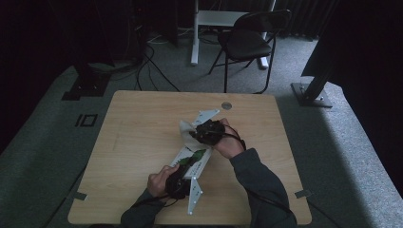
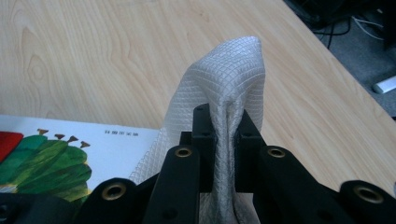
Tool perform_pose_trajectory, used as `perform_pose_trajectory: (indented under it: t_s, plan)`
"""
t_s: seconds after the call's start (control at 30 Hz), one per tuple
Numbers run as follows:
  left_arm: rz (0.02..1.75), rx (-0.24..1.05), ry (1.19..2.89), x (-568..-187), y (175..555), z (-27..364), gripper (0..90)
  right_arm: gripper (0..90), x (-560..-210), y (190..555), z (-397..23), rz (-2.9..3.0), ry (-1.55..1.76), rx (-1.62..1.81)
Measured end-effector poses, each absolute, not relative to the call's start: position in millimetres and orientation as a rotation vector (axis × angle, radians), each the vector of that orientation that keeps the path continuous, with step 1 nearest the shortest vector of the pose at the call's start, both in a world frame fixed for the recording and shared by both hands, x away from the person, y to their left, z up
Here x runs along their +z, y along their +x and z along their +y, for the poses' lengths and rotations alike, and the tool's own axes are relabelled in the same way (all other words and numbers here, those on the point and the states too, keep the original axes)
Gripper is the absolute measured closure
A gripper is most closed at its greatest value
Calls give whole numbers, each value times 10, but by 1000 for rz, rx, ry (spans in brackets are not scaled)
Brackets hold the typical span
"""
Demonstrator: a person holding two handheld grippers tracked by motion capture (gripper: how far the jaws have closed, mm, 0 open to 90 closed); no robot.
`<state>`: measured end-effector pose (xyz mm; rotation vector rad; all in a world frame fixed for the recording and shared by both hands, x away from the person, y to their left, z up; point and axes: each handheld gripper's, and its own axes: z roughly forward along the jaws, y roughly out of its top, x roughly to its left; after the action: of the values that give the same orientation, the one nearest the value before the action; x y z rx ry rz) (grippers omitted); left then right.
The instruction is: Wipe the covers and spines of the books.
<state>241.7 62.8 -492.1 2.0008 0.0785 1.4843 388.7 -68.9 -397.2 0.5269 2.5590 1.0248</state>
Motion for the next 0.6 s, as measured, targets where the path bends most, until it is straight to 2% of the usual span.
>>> perform_pose_trajectory:
  t_s: [0.6]
  plan:
    - [59,1499,2006,-4925,2402,615,773,831,-4036,3933,-685,2585,568,935]
